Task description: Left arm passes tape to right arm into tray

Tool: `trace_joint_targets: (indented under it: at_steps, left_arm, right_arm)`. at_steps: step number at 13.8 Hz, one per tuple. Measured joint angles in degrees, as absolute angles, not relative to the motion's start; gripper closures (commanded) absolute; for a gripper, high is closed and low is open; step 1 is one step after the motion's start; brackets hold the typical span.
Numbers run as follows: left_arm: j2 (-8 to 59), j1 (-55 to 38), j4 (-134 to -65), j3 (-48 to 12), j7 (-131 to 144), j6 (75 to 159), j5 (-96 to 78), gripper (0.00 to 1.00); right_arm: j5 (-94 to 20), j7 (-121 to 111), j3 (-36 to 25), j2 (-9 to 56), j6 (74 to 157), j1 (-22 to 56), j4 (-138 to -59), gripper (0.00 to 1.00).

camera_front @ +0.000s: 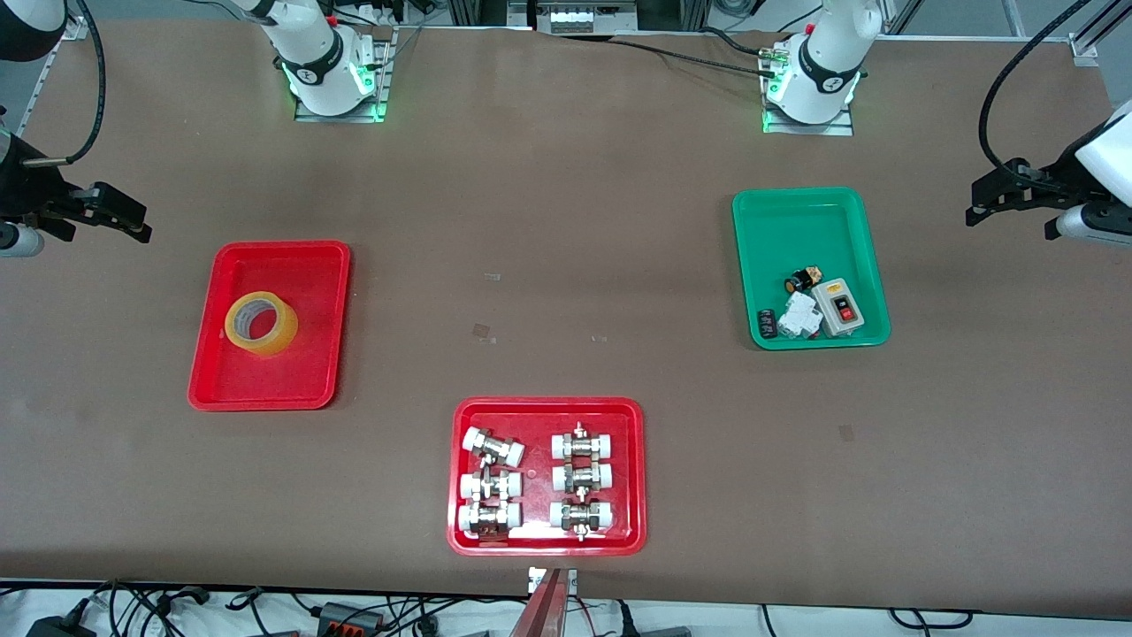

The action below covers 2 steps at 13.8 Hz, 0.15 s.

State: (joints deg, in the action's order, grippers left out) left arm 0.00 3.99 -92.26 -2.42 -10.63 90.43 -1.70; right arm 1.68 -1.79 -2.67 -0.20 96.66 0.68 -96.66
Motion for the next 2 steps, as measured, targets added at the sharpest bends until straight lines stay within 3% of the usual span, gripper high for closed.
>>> trace_joint_targets:
  at_steps: [2]
  left_arm:
    - [0.0,4.04,-92.26,-2.37,-10.62,90.43,-0.83,0.0]
  right_arm:
    - [1.68,-1.79,-2.67,-0.58,95.87,0.8,-96.66,0.0]
